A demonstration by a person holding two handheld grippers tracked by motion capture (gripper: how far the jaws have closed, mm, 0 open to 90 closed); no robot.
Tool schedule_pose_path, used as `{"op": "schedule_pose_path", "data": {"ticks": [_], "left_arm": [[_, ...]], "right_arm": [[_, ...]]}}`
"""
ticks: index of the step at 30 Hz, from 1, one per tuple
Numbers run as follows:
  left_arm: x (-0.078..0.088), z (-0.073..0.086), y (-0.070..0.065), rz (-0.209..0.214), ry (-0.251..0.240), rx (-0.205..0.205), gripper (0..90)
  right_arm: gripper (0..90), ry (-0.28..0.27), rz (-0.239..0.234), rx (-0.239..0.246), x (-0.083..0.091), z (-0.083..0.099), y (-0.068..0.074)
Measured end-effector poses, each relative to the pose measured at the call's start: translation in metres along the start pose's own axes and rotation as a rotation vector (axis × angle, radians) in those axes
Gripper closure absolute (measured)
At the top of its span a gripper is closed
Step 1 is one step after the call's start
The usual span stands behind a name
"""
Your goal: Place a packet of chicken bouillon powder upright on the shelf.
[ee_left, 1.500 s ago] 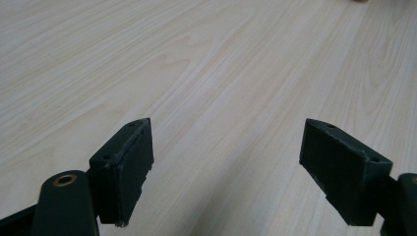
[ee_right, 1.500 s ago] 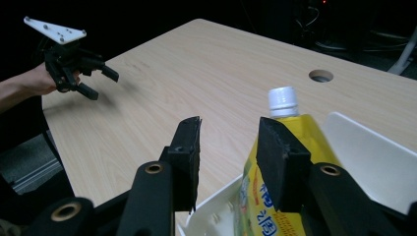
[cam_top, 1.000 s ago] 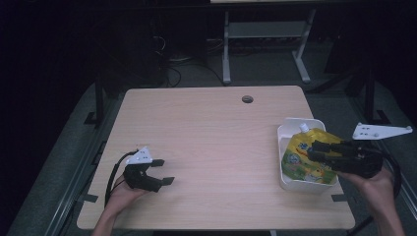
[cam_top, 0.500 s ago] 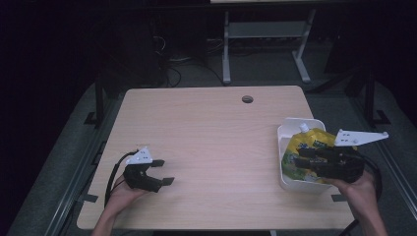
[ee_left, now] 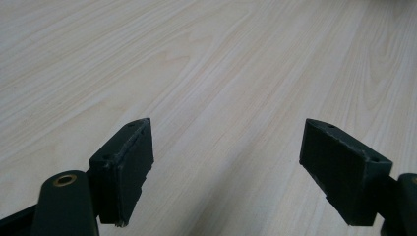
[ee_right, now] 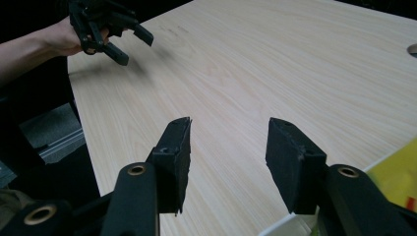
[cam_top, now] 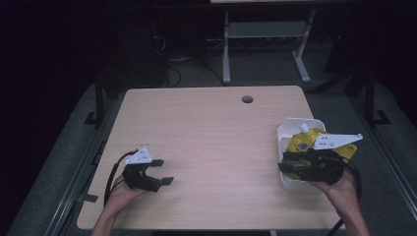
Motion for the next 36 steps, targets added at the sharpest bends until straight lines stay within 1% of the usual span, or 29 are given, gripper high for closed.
{"op": "schedule_pose_path", "data": {"ticks": [14,17,21,24,27,36], "left_arm": [[0.001,0.0,0.0,0.006,0.001,-0.001,20.2],[0.001,0.0,0.0,0.008,0.001,0.0,20.2],[0.001,0.001,0.001,0.008,0.002,0.0,20.2],[0.001,0.001,0.001,0.01,0.006,0.001,20.2],[0.001,0.001,0.001,0.01,0.004,0.001,20.3],[0.001,0.001,0.001,0.01,0.001,0.002,20.3]], "right_arm": [[49.0,0.03,-0.039,0.015,-0.03,-0.001,0.006],[48.6,0.038,-0.043,0.025,-0.036,-0.002,0.008],[47.7,0.046,-0.055,0.026,-0.044,-0.002,0.01],[47.8,0.04,-0.074,0.027,-0.05,-0.002,0.012],[47.7,0.052,-0.081,0.033,-0.056,-0.001,0.014],[46.9,0.072,-0.107,0.03,-0.072,0.003,0.017]]}}
Point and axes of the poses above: each handheld gripper's, and its own axes: x roughly backward along the jaws, z roughly out of its underside, y roughly to its left, the point moved 1 cm from there along -x, roughly forward along the jaws, and after that the axes turned 3 degrees about -z, right-handed, at the moved point
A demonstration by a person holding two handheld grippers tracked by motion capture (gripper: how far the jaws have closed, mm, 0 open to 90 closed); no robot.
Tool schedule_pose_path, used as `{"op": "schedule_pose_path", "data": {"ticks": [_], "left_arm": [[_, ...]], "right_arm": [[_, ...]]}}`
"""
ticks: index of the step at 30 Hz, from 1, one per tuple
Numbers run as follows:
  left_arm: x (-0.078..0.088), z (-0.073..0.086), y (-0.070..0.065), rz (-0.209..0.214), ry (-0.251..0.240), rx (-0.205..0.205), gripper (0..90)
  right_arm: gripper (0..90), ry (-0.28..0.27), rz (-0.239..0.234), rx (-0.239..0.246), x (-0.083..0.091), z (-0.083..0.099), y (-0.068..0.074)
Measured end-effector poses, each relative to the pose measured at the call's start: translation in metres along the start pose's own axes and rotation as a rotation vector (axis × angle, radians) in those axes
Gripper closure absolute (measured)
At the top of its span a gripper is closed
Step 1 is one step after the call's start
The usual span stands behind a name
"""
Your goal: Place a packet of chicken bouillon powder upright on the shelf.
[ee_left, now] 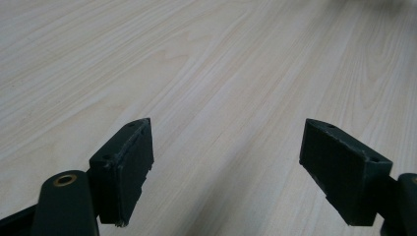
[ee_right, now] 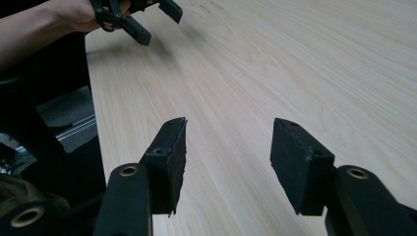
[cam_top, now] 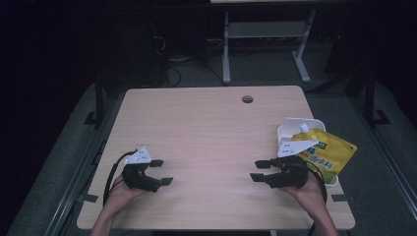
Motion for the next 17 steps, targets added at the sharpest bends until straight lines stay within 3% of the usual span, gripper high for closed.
{"op": "schedule_pose_path", "data": {"ticks": [17], "left_arm": [[0.001,0.0,-0.001,0.005,-0.004,-0.004,20.3]], "right_arm": [[43.9,0.061,-0.031,0.008,-0.028,0.008,0.006]]}}
Point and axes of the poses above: each handheld gripper's, and its own axes: x roughly backward along the jaws, z roughly out of its underside, y roughly to its left, the point moved 1 cm from there along -x, roughly forward along the jaws, and after that the axes turned 3 degrees about -z, right-handed, at the moved point
